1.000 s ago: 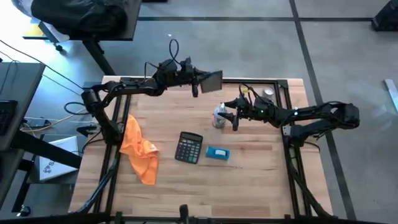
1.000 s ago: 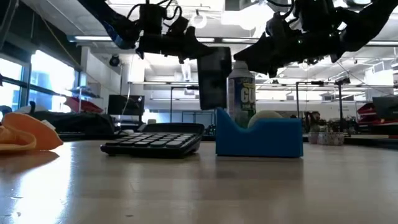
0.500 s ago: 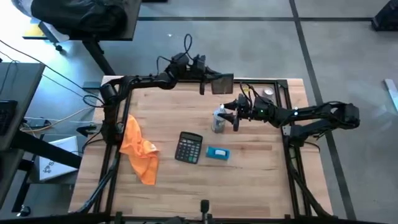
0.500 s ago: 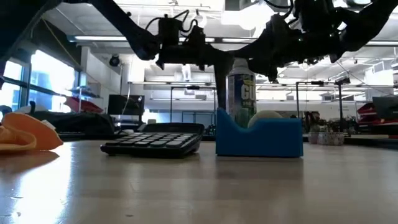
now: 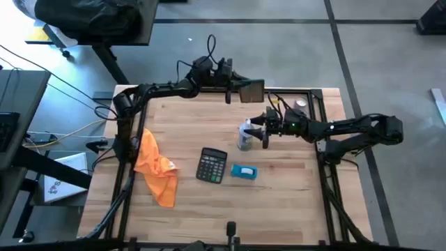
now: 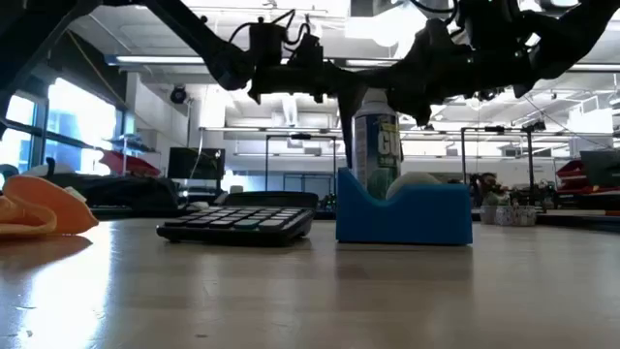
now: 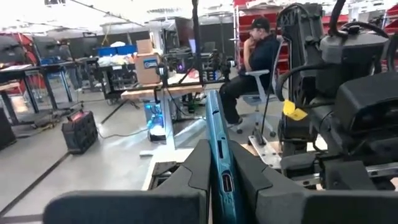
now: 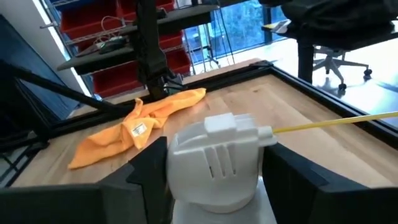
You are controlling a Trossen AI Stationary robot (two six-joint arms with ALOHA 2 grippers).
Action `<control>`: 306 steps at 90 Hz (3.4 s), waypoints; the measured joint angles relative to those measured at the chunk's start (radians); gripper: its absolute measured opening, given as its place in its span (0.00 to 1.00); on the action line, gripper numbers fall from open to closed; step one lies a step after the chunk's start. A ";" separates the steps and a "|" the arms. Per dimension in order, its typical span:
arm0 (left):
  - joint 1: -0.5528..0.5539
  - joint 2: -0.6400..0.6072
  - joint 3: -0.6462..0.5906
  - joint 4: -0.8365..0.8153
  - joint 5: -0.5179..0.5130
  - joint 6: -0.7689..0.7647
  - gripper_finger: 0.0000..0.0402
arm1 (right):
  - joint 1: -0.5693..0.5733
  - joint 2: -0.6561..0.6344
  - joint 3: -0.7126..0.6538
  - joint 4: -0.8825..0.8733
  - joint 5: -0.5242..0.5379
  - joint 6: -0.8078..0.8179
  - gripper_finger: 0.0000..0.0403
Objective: Apply microfiber cloth
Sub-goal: Spray the front of the cellphone with spray bottle
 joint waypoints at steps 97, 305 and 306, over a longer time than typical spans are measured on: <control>-0.003 0.000 0.001 0.030 0.001 0.003 0.02 | 0.018 0.003 -0.003 0.023 0.007 0.012 0.56; 0.068 0.002 0.068 -0.053 0.060 -0.338 0.02 | 0.019 0.007 -0.001 0.027 0.000 0.102 0.53; 0.068 0.002 0.068 -0.053 0.060 -0.338 0.02 | 0.019 0.007 -0.001 0.027 0.001 0.101 0.51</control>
